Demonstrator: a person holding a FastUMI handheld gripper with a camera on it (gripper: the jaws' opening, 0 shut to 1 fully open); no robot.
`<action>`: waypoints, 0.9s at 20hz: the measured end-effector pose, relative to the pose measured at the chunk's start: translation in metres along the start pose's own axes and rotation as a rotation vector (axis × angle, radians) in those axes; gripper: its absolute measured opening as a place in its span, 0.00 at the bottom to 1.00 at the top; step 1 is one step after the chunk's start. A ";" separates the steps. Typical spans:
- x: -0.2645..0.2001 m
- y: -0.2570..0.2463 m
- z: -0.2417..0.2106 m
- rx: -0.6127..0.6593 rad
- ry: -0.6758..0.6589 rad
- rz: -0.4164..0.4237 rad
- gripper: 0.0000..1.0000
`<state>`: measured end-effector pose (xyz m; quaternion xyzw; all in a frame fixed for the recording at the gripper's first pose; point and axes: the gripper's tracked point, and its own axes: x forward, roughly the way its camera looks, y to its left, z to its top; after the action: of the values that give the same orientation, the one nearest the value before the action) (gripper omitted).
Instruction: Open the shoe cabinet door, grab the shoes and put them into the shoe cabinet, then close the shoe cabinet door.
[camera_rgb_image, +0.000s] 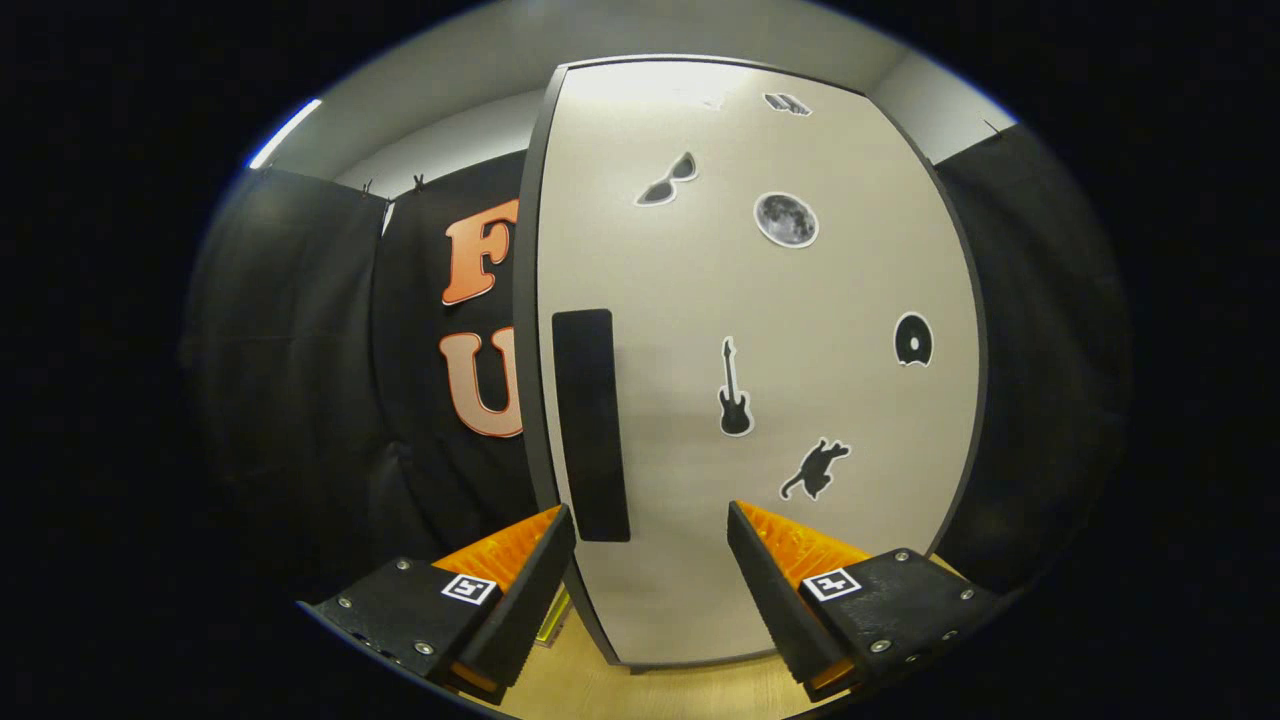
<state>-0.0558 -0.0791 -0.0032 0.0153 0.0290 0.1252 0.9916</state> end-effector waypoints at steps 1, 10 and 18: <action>-0.010 -0.004 0.000 -0.006 0.008 -0.009 0.95; -0.129 -0.045 0.027 -0.023 -0.015 -0.106 0.95; -0.219 -0.054 0.040 -0.049 -0.018 -0.151 0.95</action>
<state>-0.2517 -0.1870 0.0463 -0.0101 0.0179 0.0505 0.9985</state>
